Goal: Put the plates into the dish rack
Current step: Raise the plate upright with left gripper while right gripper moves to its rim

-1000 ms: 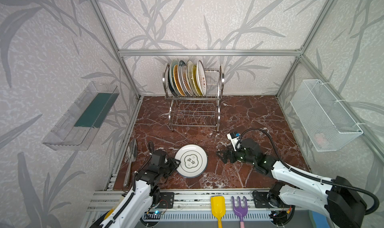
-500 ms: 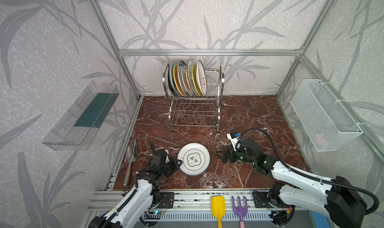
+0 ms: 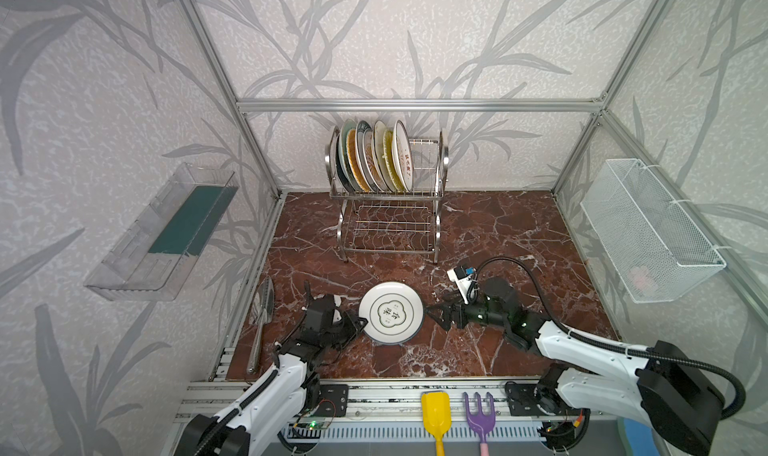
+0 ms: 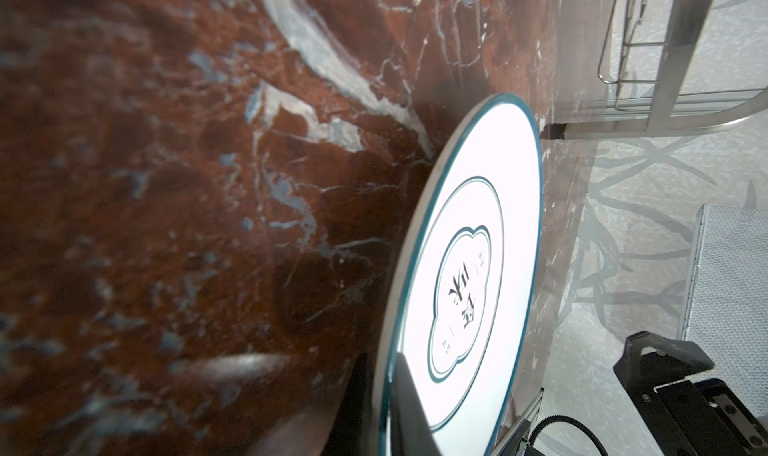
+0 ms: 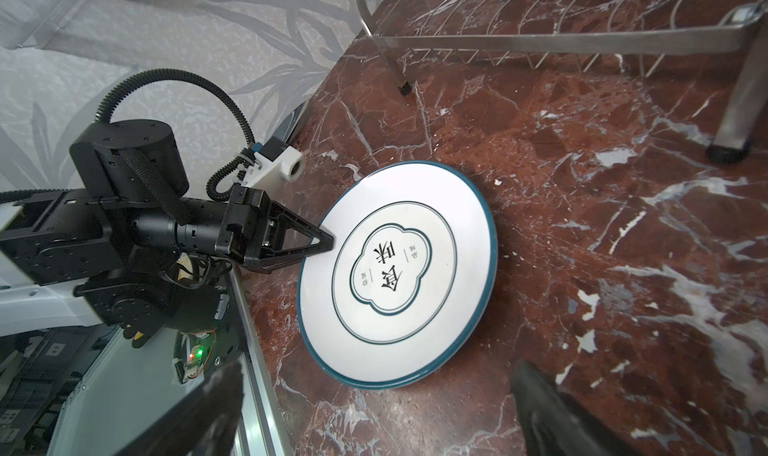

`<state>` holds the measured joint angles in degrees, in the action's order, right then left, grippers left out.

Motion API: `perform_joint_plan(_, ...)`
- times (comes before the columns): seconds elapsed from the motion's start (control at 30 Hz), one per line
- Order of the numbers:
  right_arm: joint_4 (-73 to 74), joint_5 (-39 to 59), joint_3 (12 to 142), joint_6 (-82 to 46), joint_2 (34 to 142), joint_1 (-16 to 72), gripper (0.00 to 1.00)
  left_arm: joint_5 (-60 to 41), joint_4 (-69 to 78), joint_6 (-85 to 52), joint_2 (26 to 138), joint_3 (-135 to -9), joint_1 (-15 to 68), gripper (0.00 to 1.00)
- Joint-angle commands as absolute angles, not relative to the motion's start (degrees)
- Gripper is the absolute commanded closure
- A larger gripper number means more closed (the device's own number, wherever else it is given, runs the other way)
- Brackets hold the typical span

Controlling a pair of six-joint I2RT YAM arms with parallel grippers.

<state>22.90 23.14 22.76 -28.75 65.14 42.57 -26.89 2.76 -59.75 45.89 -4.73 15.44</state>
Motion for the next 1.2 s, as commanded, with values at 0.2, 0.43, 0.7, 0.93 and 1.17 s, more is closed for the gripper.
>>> perform_joint_plan(0.2,31.83,29.21,21.63,-29.54,67.16,42.93,0.01,-24.06,-0.79,-60.79,40.55,-7.40,15.53,1.00)
perform_joint_plan(0.43,31.39,27.37,21.18,-27.49,64.80,43.15,0.01,-22.75,-12.05,-58.70,36.32,-16.25,15.56,1.00)
perform_joint_plan(0.7,30.32,16.14,21.06,-21.51,58.91,45.32,0.01,-16.20,-38.24,-48.56,41.01,-39.22,15.40,1.00)
perform_joint_plan(0.93,30.78,-4.84,23.04,7.13,54.41,56.24,0.01,-14.58,-44.55,-45.93,48.23,-50.90,15.30,1.00)
perform_joint_plan(1.17,29.17,-13.54,30.94,28.26,61.39,63.01,0.01,-13.35,-45.85,-50.68,53.11,-58.74,15.53,1.00)
